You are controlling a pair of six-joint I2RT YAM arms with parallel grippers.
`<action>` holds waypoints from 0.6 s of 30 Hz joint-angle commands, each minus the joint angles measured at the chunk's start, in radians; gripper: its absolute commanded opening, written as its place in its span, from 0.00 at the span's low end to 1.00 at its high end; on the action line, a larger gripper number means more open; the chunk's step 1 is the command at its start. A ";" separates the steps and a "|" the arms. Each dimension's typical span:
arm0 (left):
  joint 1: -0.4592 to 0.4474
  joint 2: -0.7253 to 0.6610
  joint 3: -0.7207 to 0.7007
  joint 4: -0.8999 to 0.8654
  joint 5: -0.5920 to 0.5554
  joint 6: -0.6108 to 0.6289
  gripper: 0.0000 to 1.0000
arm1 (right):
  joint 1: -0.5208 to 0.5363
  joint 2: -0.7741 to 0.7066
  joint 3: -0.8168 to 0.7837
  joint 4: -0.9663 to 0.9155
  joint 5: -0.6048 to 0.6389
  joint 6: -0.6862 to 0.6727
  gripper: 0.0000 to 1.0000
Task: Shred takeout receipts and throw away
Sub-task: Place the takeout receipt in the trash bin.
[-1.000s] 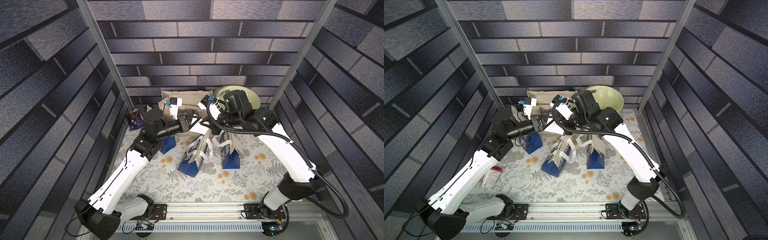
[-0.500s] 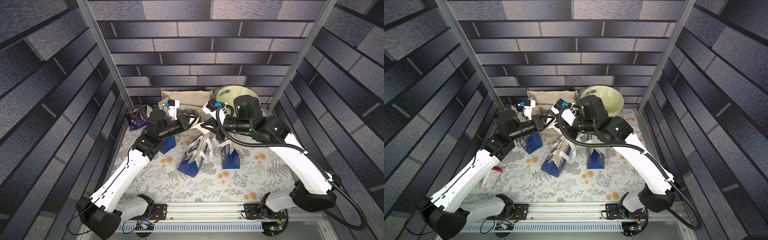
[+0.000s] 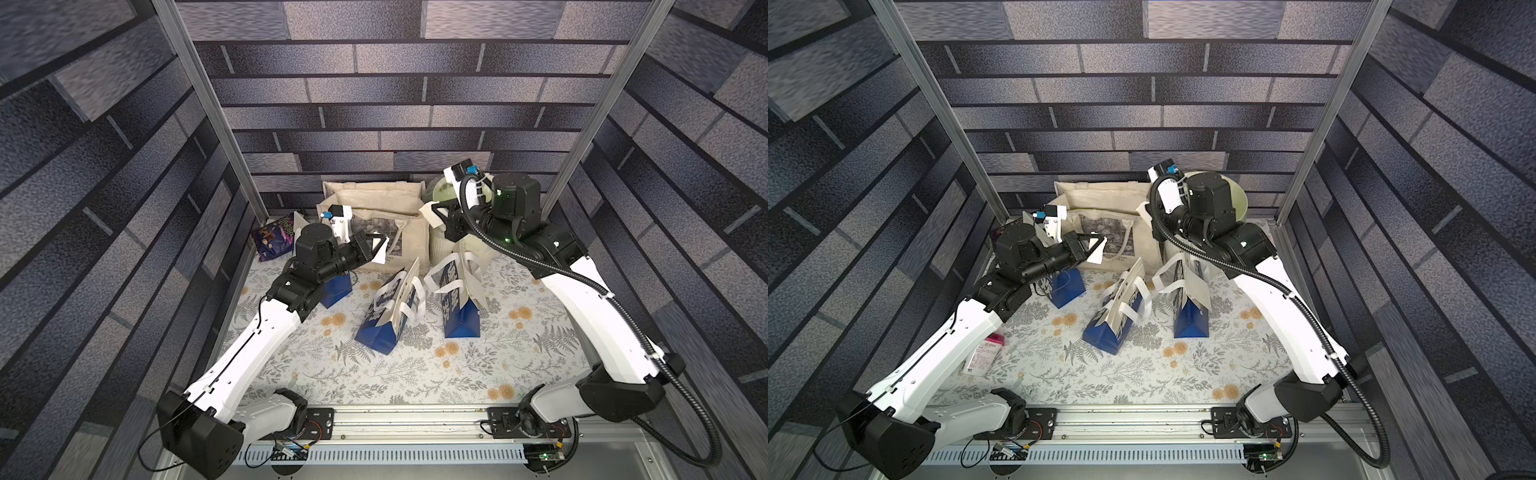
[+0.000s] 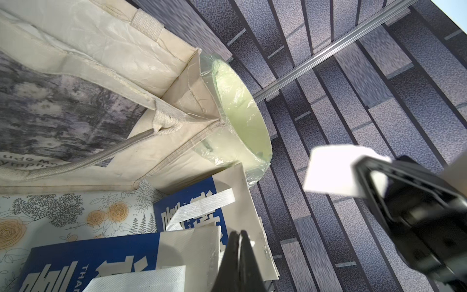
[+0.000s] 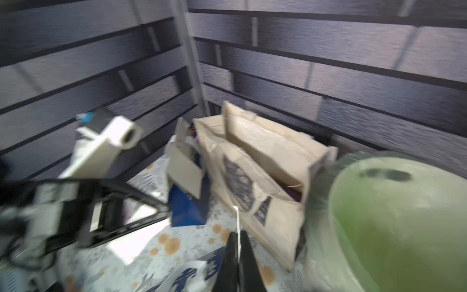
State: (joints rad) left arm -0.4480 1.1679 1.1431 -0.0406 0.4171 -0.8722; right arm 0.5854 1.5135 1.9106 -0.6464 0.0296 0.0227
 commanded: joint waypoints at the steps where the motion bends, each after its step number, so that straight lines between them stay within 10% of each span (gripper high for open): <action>1: -0.013 -0.008 0.004 0.056 -0.011 0.020 0.00 | -0.058 0.112 0.038 -0.024 0.320 0.099 0.00; 8: -0.017 -0.024 -0.008 0.076 -0.027 0.019 0.00 | -0.152 0.334 0.240 -0.142 0.354 0.134 0.00; 18: -0.017 -0.034 -0.039 0.115 -0.045 -0.007 0.00 | -0.162 0.454 0.458 -0.343 0.336 0.119 0.43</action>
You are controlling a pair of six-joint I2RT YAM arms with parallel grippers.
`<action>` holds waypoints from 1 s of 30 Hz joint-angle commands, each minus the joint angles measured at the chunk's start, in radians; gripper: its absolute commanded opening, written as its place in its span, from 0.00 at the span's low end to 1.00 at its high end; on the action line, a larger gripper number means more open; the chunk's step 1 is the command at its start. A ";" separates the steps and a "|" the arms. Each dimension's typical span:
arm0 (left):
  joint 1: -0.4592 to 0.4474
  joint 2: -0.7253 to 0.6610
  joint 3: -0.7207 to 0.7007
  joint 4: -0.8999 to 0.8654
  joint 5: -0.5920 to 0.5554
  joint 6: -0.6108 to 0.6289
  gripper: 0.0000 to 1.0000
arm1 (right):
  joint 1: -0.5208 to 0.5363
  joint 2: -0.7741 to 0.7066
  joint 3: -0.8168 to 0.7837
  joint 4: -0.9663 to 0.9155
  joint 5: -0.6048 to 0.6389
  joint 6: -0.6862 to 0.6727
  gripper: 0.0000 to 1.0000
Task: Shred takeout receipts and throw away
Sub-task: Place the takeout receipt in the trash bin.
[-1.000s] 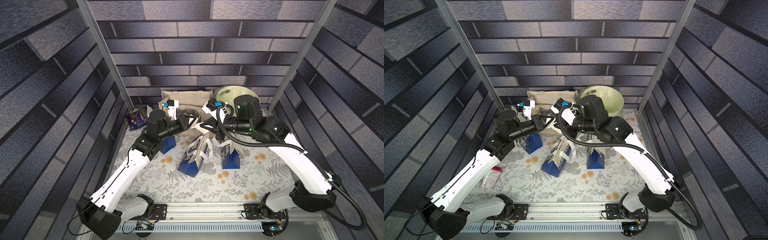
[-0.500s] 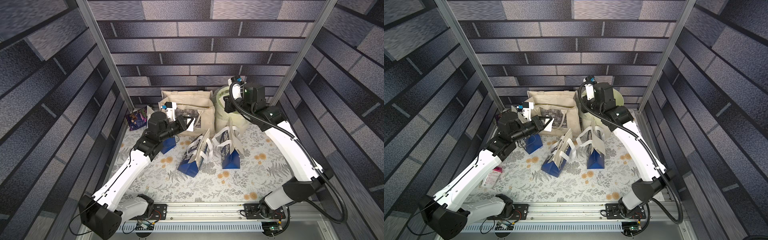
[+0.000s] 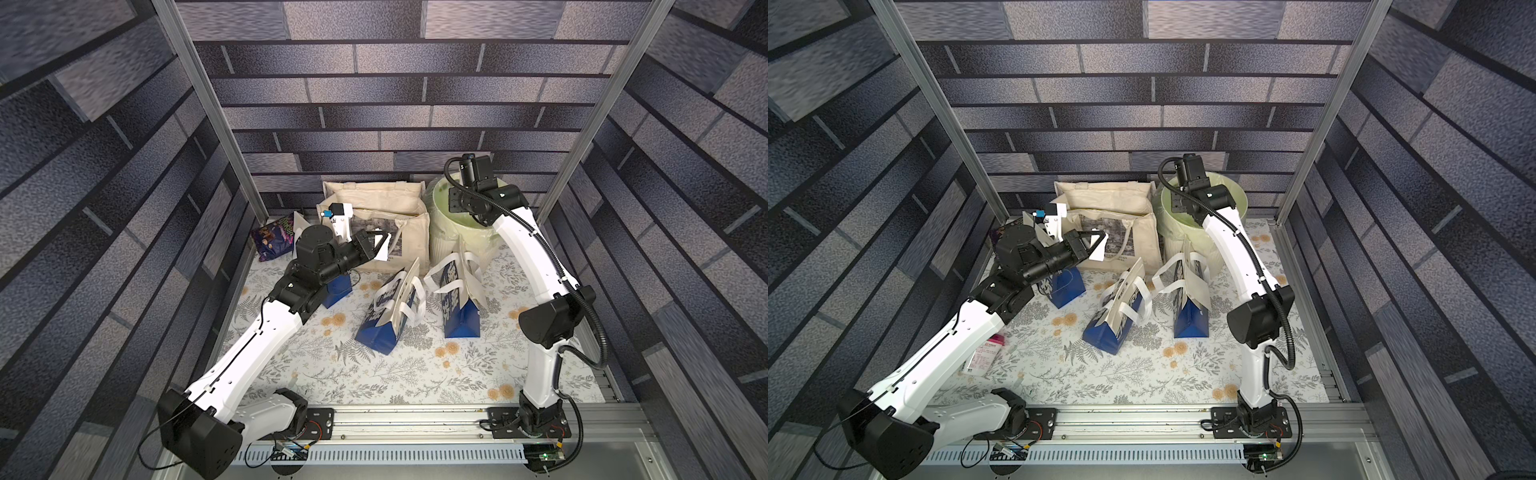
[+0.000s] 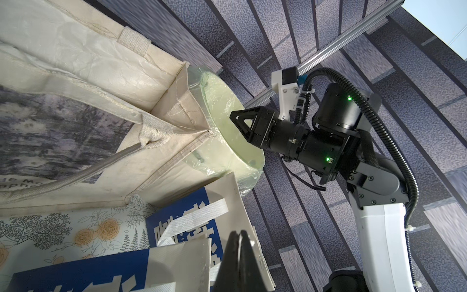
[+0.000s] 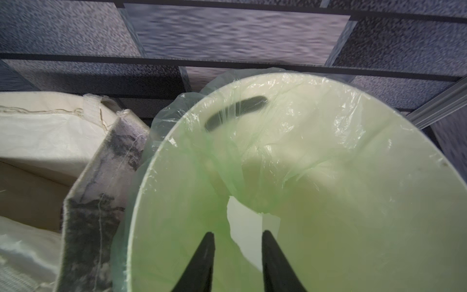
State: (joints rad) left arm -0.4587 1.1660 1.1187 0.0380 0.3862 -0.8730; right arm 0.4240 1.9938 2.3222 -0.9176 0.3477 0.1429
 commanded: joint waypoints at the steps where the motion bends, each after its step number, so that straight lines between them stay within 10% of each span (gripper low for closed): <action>1: -0.006 -0.030 -0.016 0.039 -0.014 -0.007 0.00 | -0.001 -0.033 0.054 -0.080 0.018 -0.006 0.45; 8: -0.006 -0.007 -0.012 0.081 0.007 -0.031 0.00 | 0.016 -0.159 0.042 -0.151 -0.233 0.015 0.46; 17: -0.009 0.030 -0.018 0.258 0.076 -0.147 0.00 | 0.140 -0.504 -0.544 0.329 -0.913 0.387 0.47; 21: -0.016 0.036 -0.016 0.280 0.105 -0.164 0.00 | 0.202 -0.585 -0.802 0.764 -0.988 0.647 0.52; 30: -0.031 0.039 -0.018 0.280 0.116 -0.172 0.00 | 0.235 -0.520 -0.774 0.730 -1.037 0.636 0.54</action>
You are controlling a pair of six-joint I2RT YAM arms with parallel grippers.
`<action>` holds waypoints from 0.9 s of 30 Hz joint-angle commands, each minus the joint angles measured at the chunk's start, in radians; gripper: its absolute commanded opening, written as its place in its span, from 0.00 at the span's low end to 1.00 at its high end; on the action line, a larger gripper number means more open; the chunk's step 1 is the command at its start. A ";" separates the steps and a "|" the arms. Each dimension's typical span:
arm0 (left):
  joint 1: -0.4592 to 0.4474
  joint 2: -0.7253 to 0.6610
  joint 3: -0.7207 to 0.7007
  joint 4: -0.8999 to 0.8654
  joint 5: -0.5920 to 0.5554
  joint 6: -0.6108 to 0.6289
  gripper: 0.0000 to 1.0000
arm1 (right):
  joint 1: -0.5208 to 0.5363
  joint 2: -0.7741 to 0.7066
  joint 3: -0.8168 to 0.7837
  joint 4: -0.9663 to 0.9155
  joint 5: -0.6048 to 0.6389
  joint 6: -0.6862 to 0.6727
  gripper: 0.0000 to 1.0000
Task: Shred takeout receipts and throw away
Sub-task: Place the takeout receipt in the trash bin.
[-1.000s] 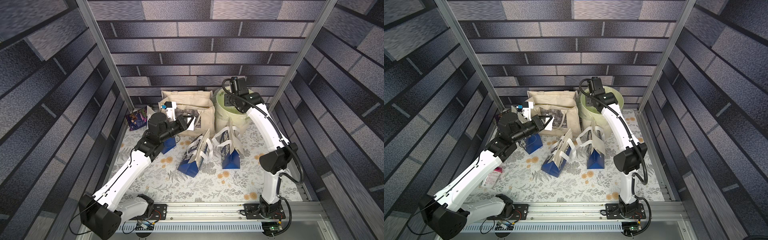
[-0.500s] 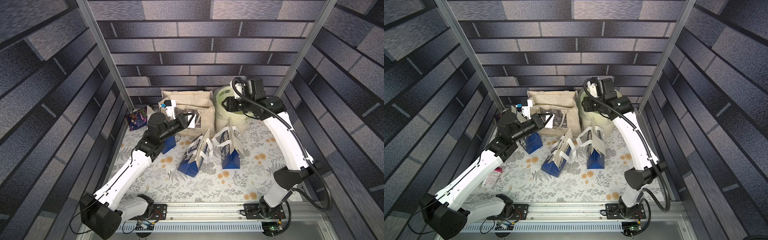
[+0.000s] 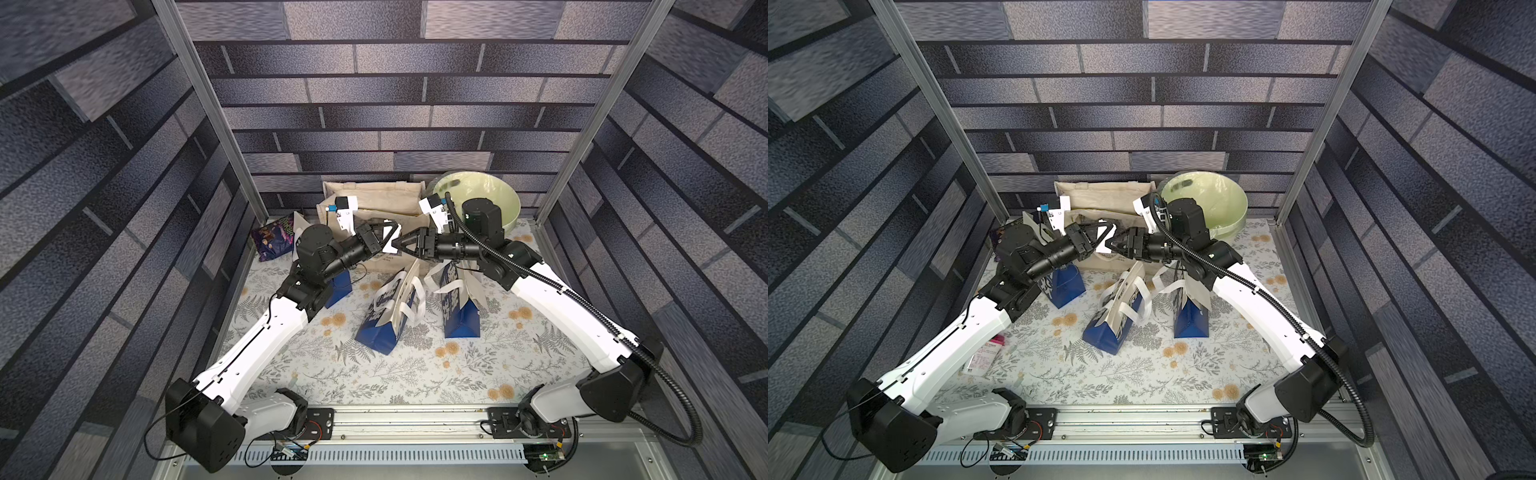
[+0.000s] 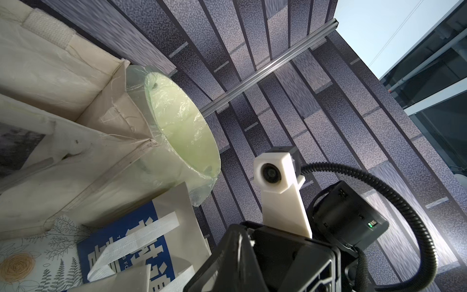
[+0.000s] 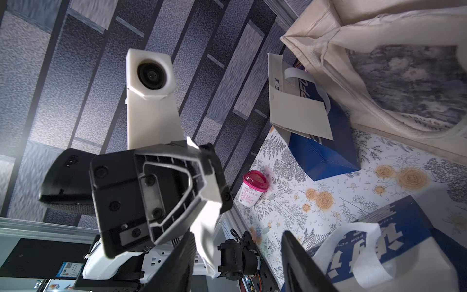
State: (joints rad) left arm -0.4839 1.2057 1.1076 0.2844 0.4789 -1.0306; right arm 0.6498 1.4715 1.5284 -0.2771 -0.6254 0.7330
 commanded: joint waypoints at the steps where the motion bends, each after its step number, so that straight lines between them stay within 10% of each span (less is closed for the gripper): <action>1: -0.007 0.002 -0.006 0.036 0.021 -0.017 0.00 | 0.011 0.008 0.022 0.091 -0.070 0.046 0.50; 9: -0.009 0.007 -0.004 0.029 0.007 -0.019 0.00 | 0.014 0.019 0.004 0.170 -0.100 0.083 0.01; 12: -0.009 0.009 -0.003 0.027 0.002 -0.018 0.08 | 0.014 0.015 0.001 0.175 -0.093 0.081 0.00; 16: -0.001 -0.008 -0.006 -0.009 -0.042 0.017 0.62 | 0.002 0.003 0.065 0.001 0.013 -0.057 0.00; 27: 0.016 -0.095 -0.012 -0.242 -0.181 0.239 0.67 | -0.161 0.232 0.597 -0.697 0.764 -0.542 0.00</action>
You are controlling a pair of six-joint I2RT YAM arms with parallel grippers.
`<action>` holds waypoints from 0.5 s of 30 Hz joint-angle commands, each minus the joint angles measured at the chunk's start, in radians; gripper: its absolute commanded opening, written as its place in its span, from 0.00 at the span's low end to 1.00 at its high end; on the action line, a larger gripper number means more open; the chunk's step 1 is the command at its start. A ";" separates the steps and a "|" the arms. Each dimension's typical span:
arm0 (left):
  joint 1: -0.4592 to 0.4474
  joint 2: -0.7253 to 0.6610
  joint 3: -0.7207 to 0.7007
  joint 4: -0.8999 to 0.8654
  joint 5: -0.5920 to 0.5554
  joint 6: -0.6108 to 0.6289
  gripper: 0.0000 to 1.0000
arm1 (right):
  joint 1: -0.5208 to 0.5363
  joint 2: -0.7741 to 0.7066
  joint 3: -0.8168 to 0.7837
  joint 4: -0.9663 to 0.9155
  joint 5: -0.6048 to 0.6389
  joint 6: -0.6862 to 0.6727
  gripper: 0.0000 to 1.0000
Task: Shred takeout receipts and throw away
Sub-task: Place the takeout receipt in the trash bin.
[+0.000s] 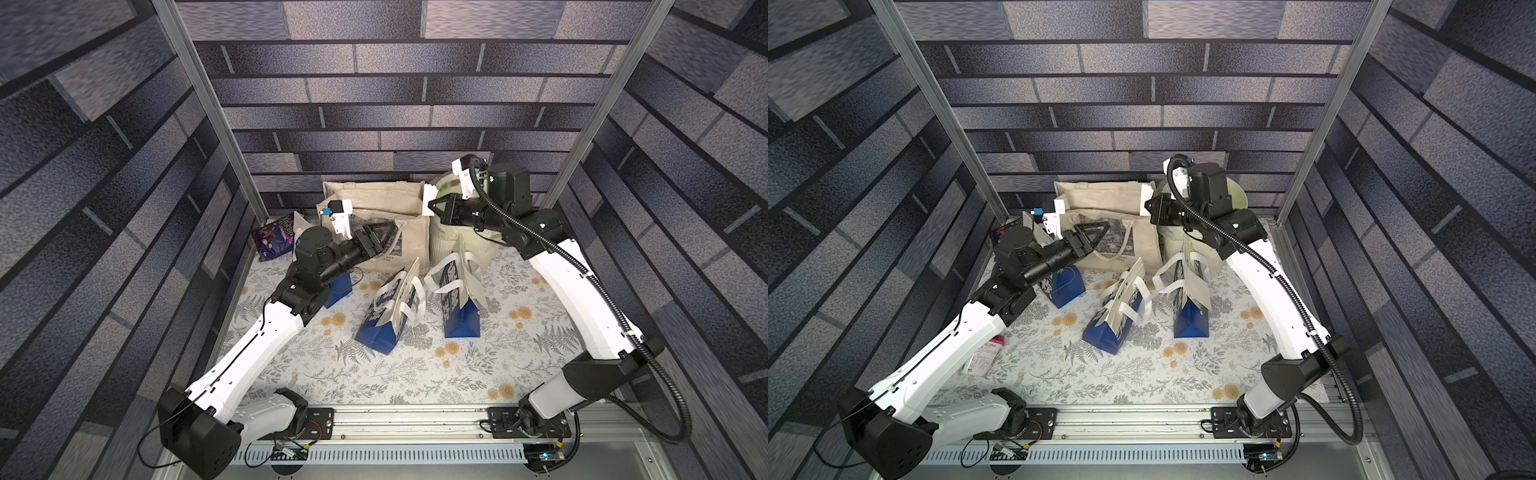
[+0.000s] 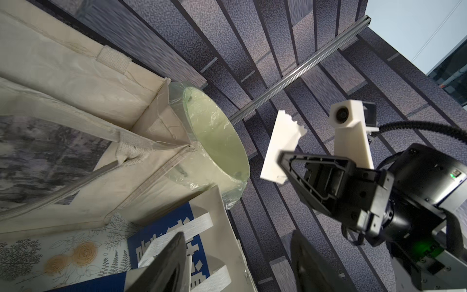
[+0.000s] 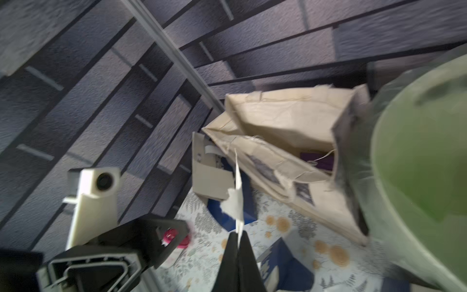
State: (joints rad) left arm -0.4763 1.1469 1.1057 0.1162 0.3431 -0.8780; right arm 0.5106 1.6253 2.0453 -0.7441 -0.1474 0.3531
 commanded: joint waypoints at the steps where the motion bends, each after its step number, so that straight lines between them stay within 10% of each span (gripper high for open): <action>1: 0.007 -0.041 -0.007 -0.097 -0.050 0.104 0.67 | -0.032 0.118 0.126 -0.267 0.356 -0.195 0.00; 11: -0.004 -0.069 0.030 -0.242 -0.073 0.216 0.66 | -0.084 0.419 0.401 -0.433 0.514 -0.312 0.01; 15: -0.005 -0.070 0.037 -0.285 -0.079 0.226 0.66 | -0.086 0.469 0.452 -0.473 0.510 -0.304 0.22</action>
State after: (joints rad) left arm -0.4774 1.0966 1.1133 -0.1215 0.2794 -0.7017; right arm 0.4313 2.1033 2.4496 -1.1343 0.3298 0.0666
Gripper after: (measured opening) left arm 0.658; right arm 0.198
